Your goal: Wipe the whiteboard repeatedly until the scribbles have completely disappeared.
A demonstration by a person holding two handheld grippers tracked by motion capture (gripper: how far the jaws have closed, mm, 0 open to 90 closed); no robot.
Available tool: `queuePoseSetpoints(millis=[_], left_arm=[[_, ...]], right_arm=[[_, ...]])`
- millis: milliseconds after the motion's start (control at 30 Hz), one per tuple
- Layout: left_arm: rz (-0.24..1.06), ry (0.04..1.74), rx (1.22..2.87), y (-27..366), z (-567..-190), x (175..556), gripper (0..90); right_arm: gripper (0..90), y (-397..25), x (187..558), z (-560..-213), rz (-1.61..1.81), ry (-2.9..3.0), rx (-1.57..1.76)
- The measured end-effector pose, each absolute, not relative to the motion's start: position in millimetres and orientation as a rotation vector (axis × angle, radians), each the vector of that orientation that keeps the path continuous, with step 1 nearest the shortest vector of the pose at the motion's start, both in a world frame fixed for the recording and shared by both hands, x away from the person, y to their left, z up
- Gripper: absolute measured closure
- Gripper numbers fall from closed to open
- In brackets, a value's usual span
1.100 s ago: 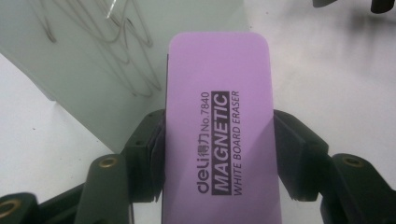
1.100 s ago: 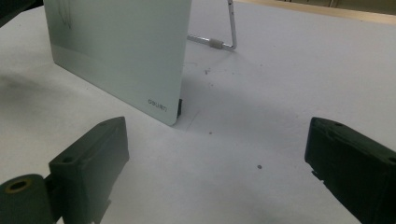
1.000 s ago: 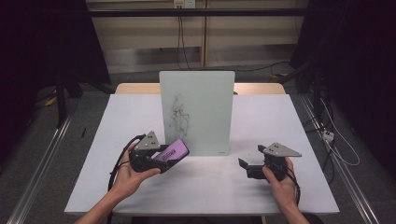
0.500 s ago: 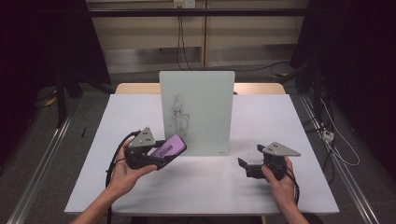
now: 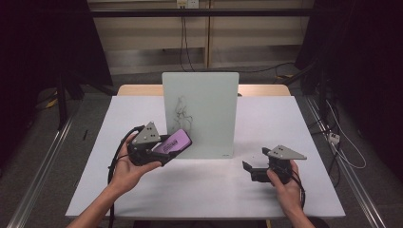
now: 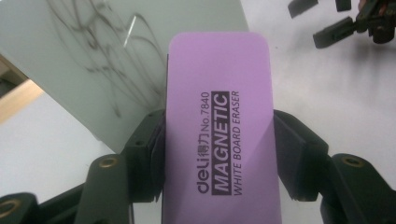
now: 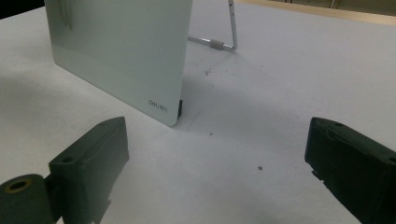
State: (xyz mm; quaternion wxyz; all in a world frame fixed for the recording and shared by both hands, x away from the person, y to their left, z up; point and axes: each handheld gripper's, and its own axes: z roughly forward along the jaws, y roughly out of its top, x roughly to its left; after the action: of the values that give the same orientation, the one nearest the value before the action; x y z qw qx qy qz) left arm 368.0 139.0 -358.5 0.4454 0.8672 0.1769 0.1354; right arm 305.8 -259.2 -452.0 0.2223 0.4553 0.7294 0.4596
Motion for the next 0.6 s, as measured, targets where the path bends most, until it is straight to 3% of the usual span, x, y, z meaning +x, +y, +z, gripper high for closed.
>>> queuePoseSetpoints(millis=[600], left_arm=[[0.415, 0.429, 2.121, 138, -336, 381, 41.1]], right_arm=[[6.2, -260, 305, -452, 1.272, 2.013, 1.26]])
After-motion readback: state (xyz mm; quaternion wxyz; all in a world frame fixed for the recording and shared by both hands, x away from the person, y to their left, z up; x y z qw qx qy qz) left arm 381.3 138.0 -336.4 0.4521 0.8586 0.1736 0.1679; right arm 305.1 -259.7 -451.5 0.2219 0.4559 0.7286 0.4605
